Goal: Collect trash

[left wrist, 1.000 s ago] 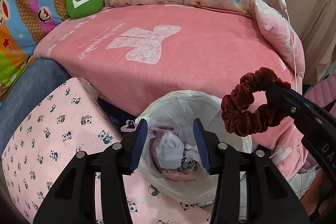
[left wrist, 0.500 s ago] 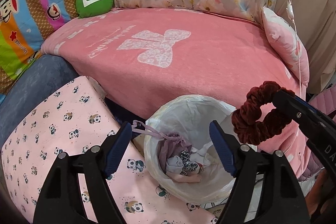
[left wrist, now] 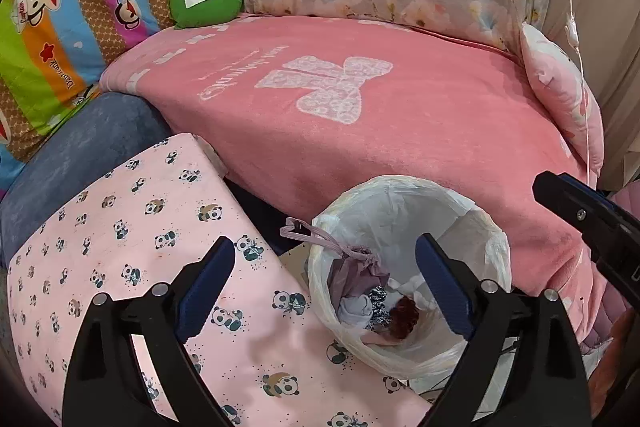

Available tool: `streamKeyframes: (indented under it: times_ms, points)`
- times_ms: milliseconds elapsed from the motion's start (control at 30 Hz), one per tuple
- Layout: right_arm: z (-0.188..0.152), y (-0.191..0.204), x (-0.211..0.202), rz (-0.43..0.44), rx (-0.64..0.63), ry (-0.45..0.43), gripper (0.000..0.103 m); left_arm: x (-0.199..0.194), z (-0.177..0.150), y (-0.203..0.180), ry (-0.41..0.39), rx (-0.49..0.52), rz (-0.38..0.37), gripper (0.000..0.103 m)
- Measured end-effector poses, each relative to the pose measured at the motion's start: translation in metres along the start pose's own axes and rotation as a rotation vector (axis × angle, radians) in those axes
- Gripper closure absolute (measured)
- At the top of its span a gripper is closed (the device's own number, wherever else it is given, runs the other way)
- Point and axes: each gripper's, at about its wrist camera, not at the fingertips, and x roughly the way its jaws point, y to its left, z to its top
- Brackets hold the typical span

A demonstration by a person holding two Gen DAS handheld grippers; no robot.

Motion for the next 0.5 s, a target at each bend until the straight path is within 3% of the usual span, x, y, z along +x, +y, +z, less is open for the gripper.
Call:
streamKeyframes:
  times_ms: [500]
  points:
    - [-0.023, 0.019, -0.016, -0.094, -0.101, 0.011, 0.041, -0.017, -0.016, 0.012, -0.023, -0.002, 0.059, 0.008]
